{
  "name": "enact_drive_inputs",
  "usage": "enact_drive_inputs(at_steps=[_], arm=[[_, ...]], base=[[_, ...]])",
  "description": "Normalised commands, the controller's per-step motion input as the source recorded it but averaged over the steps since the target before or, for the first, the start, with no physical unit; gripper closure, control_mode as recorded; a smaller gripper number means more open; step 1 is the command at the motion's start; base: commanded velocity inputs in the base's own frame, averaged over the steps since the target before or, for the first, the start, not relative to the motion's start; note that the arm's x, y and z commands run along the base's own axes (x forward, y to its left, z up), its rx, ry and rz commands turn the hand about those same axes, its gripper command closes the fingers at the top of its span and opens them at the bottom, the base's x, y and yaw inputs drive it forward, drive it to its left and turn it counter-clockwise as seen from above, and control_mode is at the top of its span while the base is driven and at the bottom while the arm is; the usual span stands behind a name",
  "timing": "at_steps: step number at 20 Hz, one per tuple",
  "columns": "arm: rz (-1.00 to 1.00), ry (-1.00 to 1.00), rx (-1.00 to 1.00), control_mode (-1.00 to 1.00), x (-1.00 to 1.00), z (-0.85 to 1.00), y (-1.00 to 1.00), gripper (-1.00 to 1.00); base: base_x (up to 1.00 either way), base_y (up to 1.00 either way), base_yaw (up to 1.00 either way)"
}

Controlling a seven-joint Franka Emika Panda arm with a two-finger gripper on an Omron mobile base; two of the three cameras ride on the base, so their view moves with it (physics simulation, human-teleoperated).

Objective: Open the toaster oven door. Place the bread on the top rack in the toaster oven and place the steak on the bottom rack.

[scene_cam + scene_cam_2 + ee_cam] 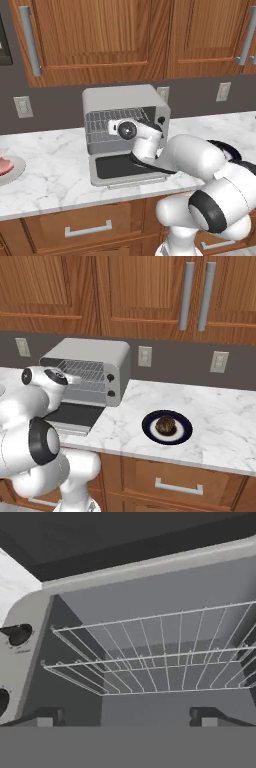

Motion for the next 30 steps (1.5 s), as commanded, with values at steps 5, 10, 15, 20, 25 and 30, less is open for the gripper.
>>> enact_drive_inputs(at_steps=[5, 10, 15, 20, 25, 30], arm=[[0.12, 0.04, -0.19, -1.0, 0.48, -0.15, 0.15, -1.0], [0.1, 0.31, -0.11, -1.0, 0.1, -0.51, 0.0, -1.0], [0.15, 0.05, 0.0, -1.0, -0.05, 0.32, 0.0, -1.0], [0.09, 0.0, 0.0, -1.0, -0.03, 0.58, 0.04, -1.0], [0.01, 0.0, 0.0, -1.0, 0.08, 0.27, 0.26, -1.0], [0.0, -0.02, -0.01, -1.0, 0.32, -0.05, 0.2, -1.0]], base=[[0.0, 0.0, 0.0], [0.0, 0.0, 0.0], [0.0, 0.0, 0.0], [0.0, 0.0, 0.0], [0.0, 0.0, 0.0], [0.0, 0.0, 0.0]])
